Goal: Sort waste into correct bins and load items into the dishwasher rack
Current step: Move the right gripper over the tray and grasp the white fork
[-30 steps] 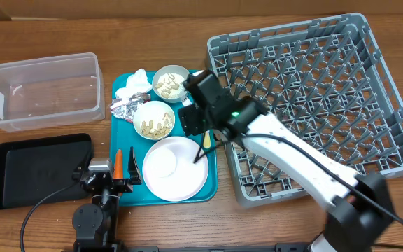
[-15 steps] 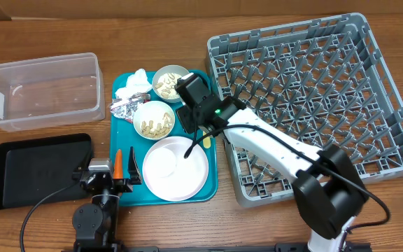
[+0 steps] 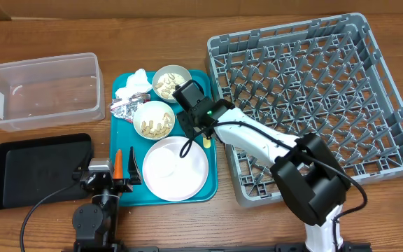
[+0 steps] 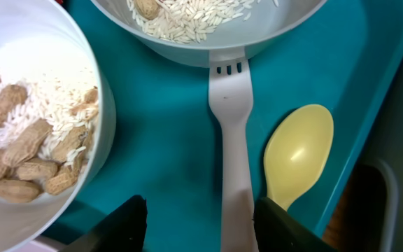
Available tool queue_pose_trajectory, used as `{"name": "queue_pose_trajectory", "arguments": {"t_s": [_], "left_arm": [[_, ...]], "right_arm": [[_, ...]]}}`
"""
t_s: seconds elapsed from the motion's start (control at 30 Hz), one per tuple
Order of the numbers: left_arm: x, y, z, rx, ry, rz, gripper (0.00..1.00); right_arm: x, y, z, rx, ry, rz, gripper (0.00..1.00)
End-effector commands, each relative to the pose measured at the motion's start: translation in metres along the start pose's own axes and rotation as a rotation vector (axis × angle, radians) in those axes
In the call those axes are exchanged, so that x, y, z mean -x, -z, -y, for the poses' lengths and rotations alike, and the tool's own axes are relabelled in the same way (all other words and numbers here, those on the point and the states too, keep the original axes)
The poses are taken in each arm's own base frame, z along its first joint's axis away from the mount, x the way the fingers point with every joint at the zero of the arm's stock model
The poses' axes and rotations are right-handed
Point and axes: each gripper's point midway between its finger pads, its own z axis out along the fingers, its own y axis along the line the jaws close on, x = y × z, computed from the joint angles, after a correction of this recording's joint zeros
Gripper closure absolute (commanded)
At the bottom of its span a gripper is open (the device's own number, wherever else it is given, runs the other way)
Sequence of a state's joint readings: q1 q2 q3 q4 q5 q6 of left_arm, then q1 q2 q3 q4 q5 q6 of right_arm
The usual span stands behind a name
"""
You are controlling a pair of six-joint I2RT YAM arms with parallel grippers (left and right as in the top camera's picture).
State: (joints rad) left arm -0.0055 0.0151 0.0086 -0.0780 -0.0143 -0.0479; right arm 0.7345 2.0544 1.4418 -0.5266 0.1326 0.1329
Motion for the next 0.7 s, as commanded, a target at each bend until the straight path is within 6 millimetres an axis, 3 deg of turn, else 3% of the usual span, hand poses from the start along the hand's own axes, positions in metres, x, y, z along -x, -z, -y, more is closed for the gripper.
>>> {"name": "queue_pose_trajectory", "arguments": {"t_s": [0.0,0.33,0.67], "left_arm": [[0.000,0.000,0.000,-0.002,-0.018,0.004,0.00],[0.000,0.000,0.000,-0.002,-0.018,0.004,0.00],[0.000,0.000,0.000,-0.002,-0.018,0.004,0.00]], "right_arm": [[-0.001,-0.013,0.002,-0.026,0.008,-0.010,0.47],[0.000,-0.015,0.014,-0.069,-0.002,-0.008,0.52],[-0.001,-0.015,0.016,-0.071,-0.004,-0.013,0.78]]}}
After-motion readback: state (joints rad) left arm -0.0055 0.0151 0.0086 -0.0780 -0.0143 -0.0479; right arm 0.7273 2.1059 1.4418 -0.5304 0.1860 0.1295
